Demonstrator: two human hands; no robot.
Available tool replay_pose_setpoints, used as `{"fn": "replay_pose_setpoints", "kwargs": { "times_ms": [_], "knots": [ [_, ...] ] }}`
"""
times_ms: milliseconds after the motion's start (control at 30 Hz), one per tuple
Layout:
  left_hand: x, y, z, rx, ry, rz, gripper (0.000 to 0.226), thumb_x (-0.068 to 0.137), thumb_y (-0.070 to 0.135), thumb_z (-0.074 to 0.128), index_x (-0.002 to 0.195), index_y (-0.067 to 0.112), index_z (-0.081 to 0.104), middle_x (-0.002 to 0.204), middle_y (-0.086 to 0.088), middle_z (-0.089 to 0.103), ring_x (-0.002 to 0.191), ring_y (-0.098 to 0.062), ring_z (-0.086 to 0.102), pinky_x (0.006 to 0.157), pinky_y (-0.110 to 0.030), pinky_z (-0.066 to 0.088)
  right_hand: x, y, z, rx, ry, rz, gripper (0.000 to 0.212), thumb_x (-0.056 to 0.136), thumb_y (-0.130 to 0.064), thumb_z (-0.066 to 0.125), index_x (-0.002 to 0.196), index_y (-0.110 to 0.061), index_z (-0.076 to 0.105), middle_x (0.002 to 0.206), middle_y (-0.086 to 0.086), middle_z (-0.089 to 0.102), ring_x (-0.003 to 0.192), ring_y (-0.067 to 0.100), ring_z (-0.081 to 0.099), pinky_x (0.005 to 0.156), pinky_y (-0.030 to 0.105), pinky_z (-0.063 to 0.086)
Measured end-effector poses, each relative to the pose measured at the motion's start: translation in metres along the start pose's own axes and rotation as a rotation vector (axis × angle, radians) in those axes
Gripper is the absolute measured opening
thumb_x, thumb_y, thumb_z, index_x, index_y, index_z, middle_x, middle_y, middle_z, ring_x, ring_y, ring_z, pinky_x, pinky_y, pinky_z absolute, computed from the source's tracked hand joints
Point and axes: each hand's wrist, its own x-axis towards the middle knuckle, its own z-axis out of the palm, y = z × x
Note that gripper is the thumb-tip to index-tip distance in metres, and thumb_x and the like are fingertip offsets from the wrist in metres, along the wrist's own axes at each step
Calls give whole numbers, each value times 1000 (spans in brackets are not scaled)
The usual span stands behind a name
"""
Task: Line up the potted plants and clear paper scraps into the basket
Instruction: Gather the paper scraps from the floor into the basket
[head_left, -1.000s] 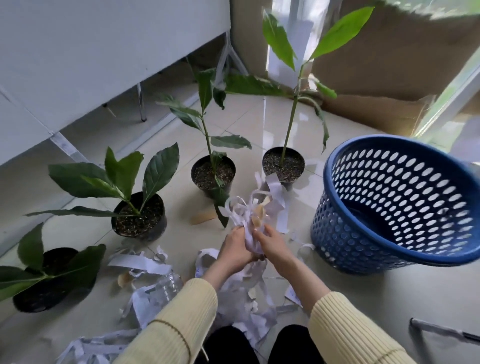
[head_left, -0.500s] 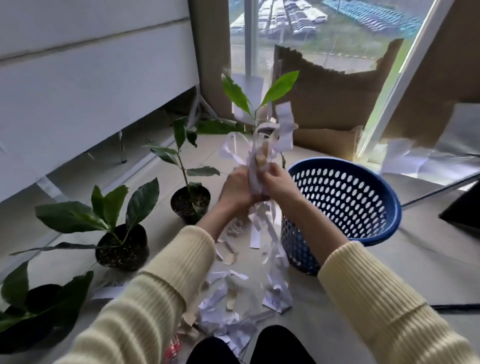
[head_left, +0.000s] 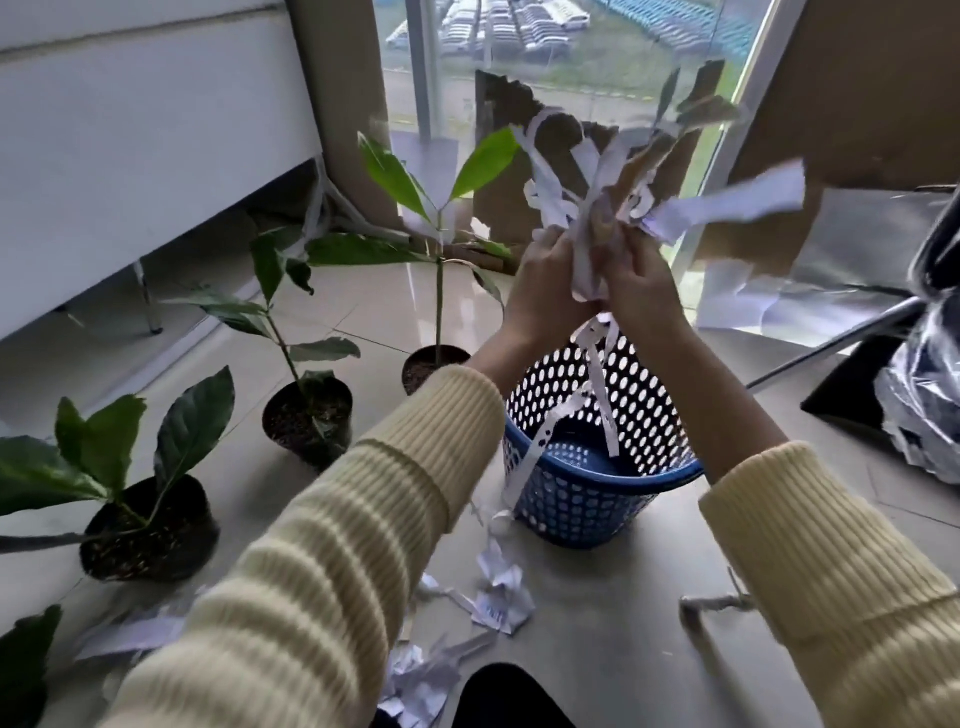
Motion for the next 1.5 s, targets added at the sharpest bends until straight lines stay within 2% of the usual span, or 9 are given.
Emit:
{"fn": "replay_pose_setpoints", "kwargs": {
  "times_ms": [300,567,733,900,1000,1100,1233,1333,1500],
  "knots": [
    [-53,-55,76,29,-432,-161,62,63,19,81,117,7,54,106,-9,53,96,-22,51,86,-33,48,-37,106,-19,-98,-96,396,31,96,-36,52,114,-12,57,99,2,66,89,15,65,67,20,51],
    [-69,-83,101,214,-730,-227,70,66,21,79,124,10,43,110,-7,48,92,-17,49,76,-28,46,-44,150,-28,-510,-273,644,36,95,-38,47,119,-14,58,111,9,64,97,26,62,86,39,51],
    [-67,-87,103,409,-788,-273,76,69,27,79,131,10,38,118,-9,50,104,-28,55,87,-40,50,-50,155,-32,-544,-296,764,33,96,-33,48,70,-13,54,59,-3,45,49,11,39,46,22,34],
    [-63,-86,100,479,-726,-228,31,86,19,63,115,11,55,113,-7,57,95,-21,56,77,-34,46,-49,150,-33,-534,-244,738,28,94,-31,52,80,-10,62,57,8,53,49,17,44,51,27,36],
    [-63,-83,90,446,-581,-190,16,90,13,54,105,11,60,107,-6,59,92,-22,59,70,-32,44,-48,145,-30,-506,-177,598,31,94,-25,51,118,-9,63,110,11,67,90,21,61,77,32,49],
    [-66,-81,74,337,-412,-169,18,90,8,50,103,10,62,104,-5,62,89,-21,60,69,-30,46,-48,132,-22,-418,-98,464,33,92,-19,53,124,-12,58,120,5,62,98,15,57,80,28,47],
    [-74,-89,43,252,-228,-184,23,88,4,49,106,10,61,107,-6,63,89,-22,61,70,-31,48,-55,108,-13,-453,-485,403,43,82,-36,69,121,-23,57,105,-9,61,88,-2,59,64,12,42],
    [-85,-99,20,213,-174,-214,23,87,3,49,105,10,61,106,-6,64,90,-23,61,76,-37,53,-68,97,-9,-524,-923,496,73,67,-56,76,129,-29,51,115,-12,59,97,-1,59,77,14,44],
    [-104,-114,-1,209,-176,-218,20,87,5,50,102,12,62,101,-4,64,85,-19,61,71,-31,51,-80,104,-5,-750,-847,364,62,70,-44,79,124,-22,57,114,-9,58,98,11,57,87,24,45]
  ]
}}
